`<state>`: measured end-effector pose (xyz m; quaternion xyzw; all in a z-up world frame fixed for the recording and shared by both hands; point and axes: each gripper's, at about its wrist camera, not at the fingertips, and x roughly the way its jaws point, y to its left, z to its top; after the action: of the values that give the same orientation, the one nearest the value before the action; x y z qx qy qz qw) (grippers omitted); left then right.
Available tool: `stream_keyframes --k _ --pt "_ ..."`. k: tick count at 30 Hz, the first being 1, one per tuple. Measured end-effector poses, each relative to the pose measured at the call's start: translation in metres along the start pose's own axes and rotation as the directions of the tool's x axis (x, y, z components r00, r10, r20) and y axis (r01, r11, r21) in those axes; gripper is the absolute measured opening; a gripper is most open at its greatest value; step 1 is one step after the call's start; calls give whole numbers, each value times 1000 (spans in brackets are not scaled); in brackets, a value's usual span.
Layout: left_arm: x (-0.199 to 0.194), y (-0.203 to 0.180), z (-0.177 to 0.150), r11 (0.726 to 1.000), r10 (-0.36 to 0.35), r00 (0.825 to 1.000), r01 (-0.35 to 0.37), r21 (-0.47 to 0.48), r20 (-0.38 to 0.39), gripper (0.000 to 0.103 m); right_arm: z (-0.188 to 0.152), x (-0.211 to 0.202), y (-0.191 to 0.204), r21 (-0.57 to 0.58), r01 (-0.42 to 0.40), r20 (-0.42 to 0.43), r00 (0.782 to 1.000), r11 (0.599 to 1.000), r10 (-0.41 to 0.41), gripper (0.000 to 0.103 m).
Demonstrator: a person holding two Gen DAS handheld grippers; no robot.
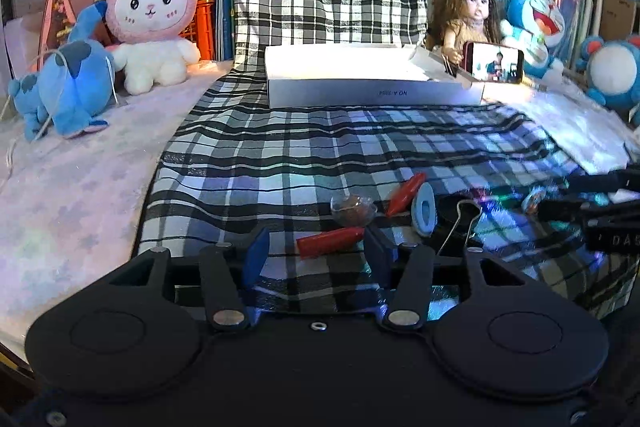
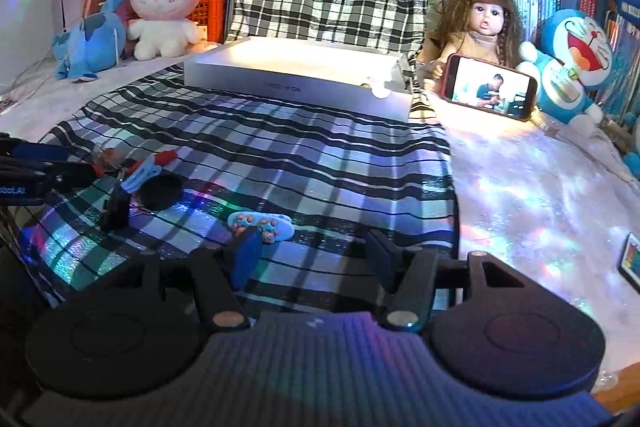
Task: Organize rigid objects
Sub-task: 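Grasp the red-handled stick with the left tool while the right tool grasps the pink-dotted toy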
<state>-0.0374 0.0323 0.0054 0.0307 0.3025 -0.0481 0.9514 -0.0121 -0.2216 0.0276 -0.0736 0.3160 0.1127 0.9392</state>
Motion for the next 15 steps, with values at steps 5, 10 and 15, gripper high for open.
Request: stream_keyframes --k 5,10,15 --pt "-4 4 -5 999 34 999 -34 13 -6 51 -1 -2 -7 10 10 -1 1000 1000 -10 71" --pt "-1 13 -4 997 70 997 -70 -16 -13 52 -1 -8 -5 -9 -40 29 999 999 41 71" --pt "-4 11 -3 998 65 998 -65 -10 0 52 0 -5 0 -33 -74 29 997 997 75 71"
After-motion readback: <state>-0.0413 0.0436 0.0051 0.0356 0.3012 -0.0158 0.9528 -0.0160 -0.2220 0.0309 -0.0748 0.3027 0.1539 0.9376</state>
